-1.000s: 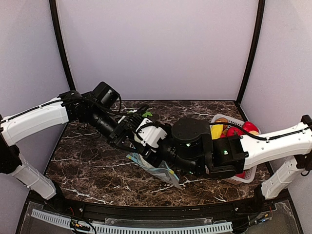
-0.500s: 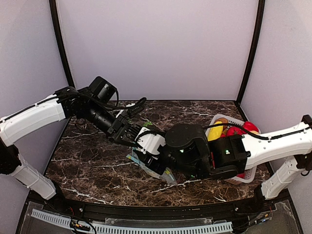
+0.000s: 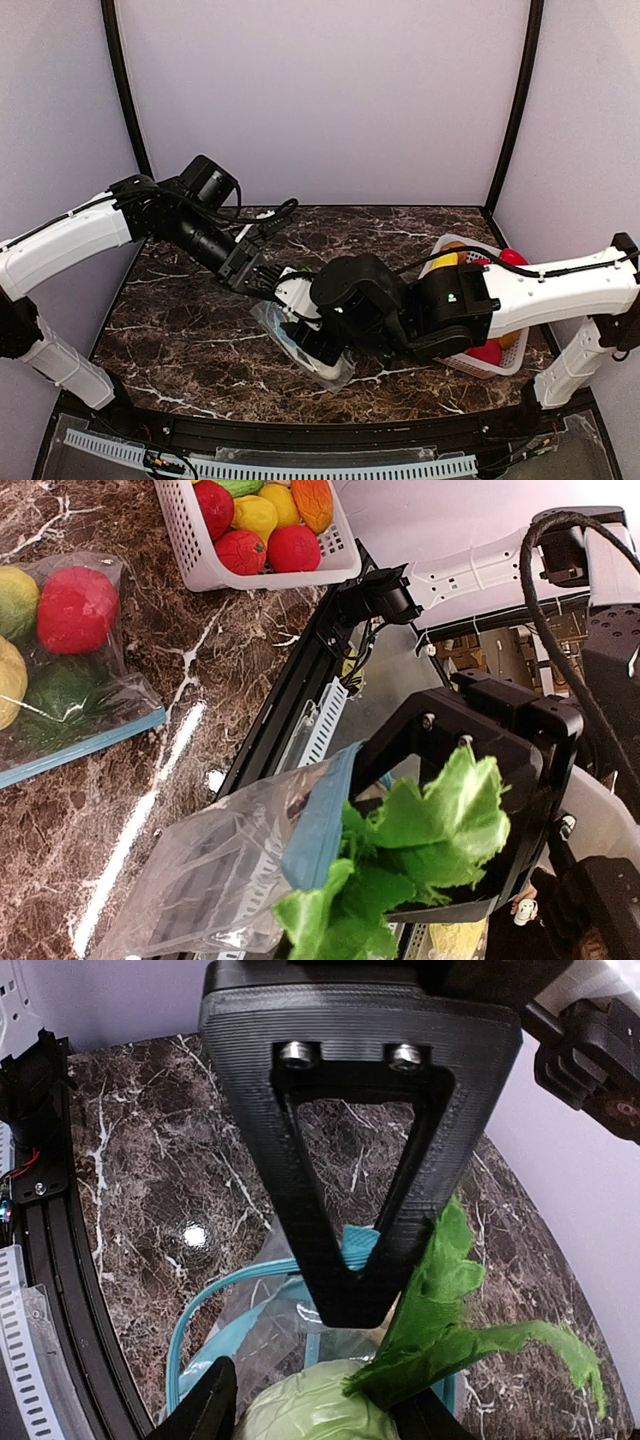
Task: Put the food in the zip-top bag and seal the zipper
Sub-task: Place the fake vegetable in the zipper food storage bag.
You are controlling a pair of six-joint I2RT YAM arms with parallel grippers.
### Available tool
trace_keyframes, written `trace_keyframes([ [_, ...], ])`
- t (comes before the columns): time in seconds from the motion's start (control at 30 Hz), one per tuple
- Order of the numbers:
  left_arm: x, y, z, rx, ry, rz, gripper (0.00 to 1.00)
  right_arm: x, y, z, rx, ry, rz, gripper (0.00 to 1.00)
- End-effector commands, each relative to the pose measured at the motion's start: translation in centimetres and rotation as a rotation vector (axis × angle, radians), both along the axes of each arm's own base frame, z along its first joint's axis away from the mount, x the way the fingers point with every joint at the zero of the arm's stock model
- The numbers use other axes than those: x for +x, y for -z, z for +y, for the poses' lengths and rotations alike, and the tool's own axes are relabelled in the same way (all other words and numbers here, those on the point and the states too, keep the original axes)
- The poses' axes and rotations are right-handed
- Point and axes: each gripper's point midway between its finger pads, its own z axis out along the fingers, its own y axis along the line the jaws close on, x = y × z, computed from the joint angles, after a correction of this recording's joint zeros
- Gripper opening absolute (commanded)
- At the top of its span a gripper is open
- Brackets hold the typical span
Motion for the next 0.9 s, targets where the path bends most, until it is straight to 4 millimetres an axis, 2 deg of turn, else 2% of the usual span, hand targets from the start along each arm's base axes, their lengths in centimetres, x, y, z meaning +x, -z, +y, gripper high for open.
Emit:
trace_keyframes([
  [0.0,0.1,1.3,0.6,0.018,0.004,-0.028,0.01,0.1,0.3,-0.7,0.008,0.032,0.099,0.48],
  [0.2,0.0,2.9,0.6,0.031,0.022,-0.021,0.01,-1.3,-2.5,-0.7,0.120,-0.022,0.197,0.76],
  [0.33,-0.3,3.3,0.5,0.014,0.044,-0.020,0.01,-0.8,-2.9,-1.6,0.177,-0.003,0.264,0.82],
  [0.47,-0.4,4.5,0.8,0.038,0.064,-0.041,0.01,0.9,-1.5,-3.0,0.207,0.057,0.341,0.79],
  [0.57,-0.2,5.8,1.2,0.074,0.072,-0.056,0.01,1.3,0.2,-3.6,0.201,0.052,0.405,0.76],
  [0.67,0.2,7.1,1.4,0.103,0.075,-0.084,0.01,1.1,1.7,-3.5,0.185,0.026,0.478,0.79],
  [0.87,1.0,9.4,1.8,0.156,0.061,-0.135,0.01,0.6,3.7,-2.2,0.129,0.002,0.570,0.85],
])
